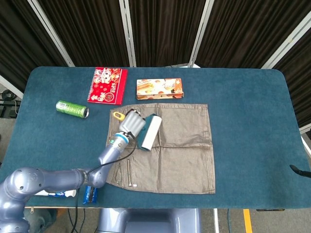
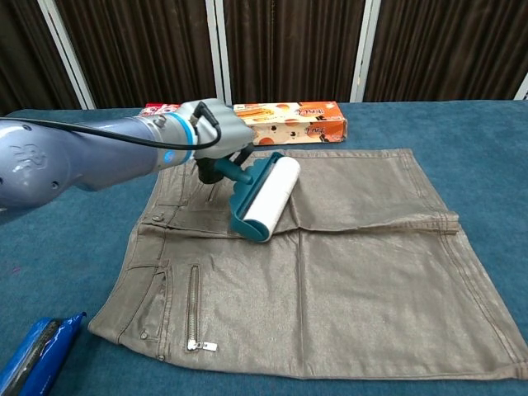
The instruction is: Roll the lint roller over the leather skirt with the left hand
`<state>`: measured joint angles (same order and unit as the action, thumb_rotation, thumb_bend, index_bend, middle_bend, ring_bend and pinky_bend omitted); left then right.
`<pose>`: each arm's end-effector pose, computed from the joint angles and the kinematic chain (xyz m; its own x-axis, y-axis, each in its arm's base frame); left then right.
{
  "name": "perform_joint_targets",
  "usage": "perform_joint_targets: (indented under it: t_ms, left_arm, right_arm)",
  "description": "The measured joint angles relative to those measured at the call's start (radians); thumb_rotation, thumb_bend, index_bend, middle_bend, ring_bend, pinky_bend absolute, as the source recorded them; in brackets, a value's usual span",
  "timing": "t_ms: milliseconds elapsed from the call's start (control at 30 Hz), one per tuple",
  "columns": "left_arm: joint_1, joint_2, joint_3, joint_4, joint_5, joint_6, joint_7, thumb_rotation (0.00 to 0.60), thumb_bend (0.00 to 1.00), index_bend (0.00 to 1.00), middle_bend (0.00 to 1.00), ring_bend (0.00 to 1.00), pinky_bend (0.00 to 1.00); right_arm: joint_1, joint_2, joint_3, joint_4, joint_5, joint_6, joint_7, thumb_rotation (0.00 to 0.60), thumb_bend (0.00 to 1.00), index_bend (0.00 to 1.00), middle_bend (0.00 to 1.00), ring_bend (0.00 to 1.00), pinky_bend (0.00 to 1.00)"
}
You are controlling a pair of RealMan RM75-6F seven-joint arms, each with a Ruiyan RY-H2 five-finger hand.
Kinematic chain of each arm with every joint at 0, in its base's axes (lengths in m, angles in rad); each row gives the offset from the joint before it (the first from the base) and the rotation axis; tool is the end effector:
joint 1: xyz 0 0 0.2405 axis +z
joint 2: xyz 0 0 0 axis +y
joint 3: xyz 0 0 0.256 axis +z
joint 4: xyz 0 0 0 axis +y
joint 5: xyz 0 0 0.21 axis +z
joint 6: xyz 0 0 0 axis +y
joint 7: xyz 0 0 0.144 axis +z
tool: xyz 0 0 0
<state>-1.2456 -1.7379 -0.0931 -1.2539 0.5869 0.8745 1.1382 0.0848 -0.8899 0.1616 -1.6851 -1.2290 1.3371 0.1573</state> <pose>-0.0440 0.3964 -0.0806 0.9335 -0.0123 0.3584 0.2961 -0.5376 -0.7895 -0.3381 -0.1994 0.2405 0.3352 0.0171 0.9420 -0.9154 0.2426 0.3213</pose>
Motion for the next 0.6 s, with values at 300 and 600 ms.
perform_joint_targets:
  t_ms: [300, 600]
  left_arm:
    - [-0.080, -0.092, -0.039, -0.002, -0.086, 0.055, 0.105, 0.600, 0.77, 0.59, 0.47, 0.38, 0.46]
    - [-0.083, -0.078, -0.019, -0.019, -0.149, 0.082, 0.149, 0.600, 0.78, 0.59, 0.47, 0.38, 0.46]
  right_arm:
    - [-0.009, 0.006, 0.001, 0.009, -0.001, 0.005, 0.023, 0.600, 0.00, 0.00, 0.00, 0.00, 0.00]
    - [-0.017, 0.011, 0.001, 0.009, -0.006, 0.015, 0.036, 0.600, 0.00, 0.00, 0.00, 0.00, 0.00]
